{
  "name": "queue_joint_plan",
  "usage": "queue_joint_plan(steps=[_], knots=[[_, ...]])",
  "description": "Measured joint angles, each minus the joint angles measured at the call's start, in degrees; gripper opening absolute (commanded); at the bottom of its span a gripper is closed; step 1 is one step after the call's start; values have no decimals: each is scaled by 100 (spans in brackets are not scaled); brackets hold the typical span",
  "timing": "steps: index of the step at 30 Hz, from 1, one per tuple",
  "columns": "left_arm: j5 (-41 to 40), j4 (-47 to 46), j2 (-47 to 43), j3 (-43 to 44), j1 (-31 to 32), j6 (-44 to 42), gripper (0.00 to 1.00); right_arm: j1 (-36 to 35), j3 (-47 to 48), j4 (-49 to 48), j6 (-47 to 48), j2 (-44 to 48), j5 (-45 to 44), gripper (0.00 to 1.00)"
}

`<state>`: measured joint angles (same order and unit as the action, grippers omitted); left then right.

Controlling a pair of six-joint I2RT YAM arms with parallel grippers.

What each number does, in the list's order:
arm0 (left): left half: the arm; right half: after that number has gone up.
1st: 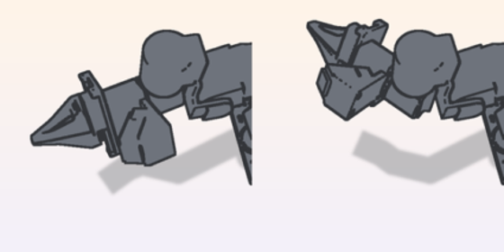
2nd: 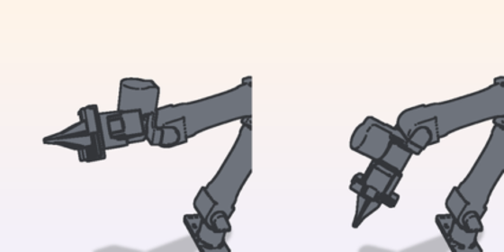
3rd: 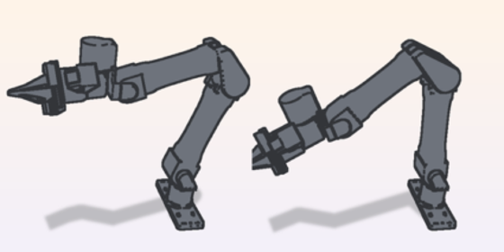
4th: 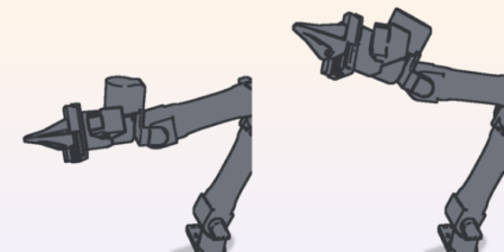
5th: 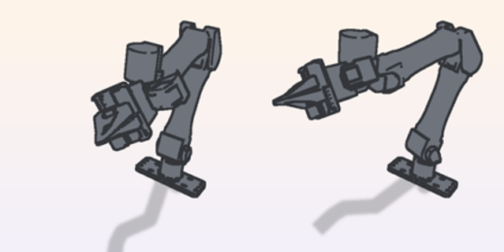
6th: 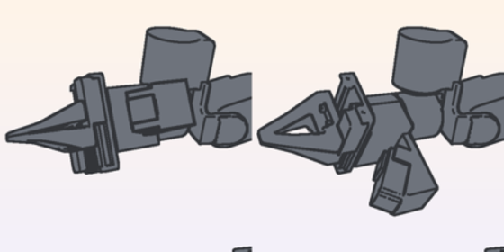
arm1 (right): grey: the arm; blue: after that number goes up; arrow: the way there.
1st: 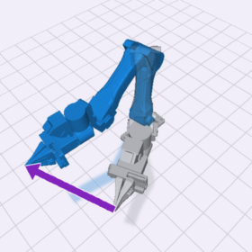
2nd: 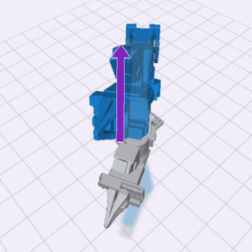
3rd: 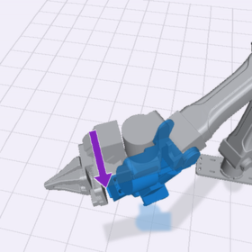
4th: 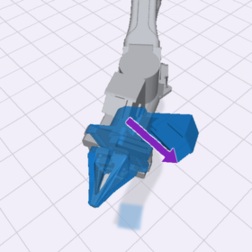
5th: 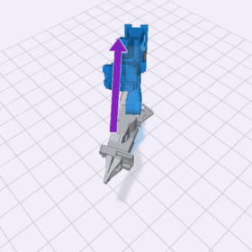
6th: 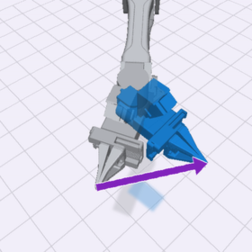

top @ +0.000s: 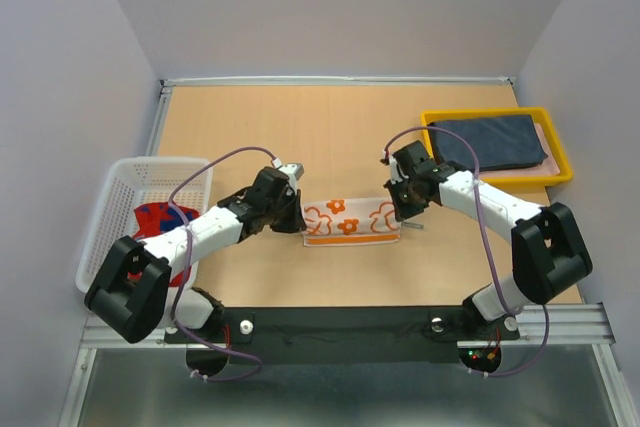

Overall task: Fold and stack the towels
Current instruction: Fold the towel

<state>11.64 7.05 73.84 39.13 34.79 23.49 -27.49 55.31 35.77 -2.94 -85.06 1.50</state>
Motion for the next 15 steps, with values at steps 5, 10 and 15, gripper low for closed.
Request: queue_joint_plan(steps=[5, 10, 15], knots=[[35, -83, 90, -129, 9, 109, 3, 0, 0, 24, -116, -225, 92, 7], [31, -96, 90, -129, 13, 116, 58, 2, 11, 138, -221, -236, 236, 33], [-13, 186, -345, -201, 125, 245, 76, 2, 162, 680, -446, -131, 645, 45]])
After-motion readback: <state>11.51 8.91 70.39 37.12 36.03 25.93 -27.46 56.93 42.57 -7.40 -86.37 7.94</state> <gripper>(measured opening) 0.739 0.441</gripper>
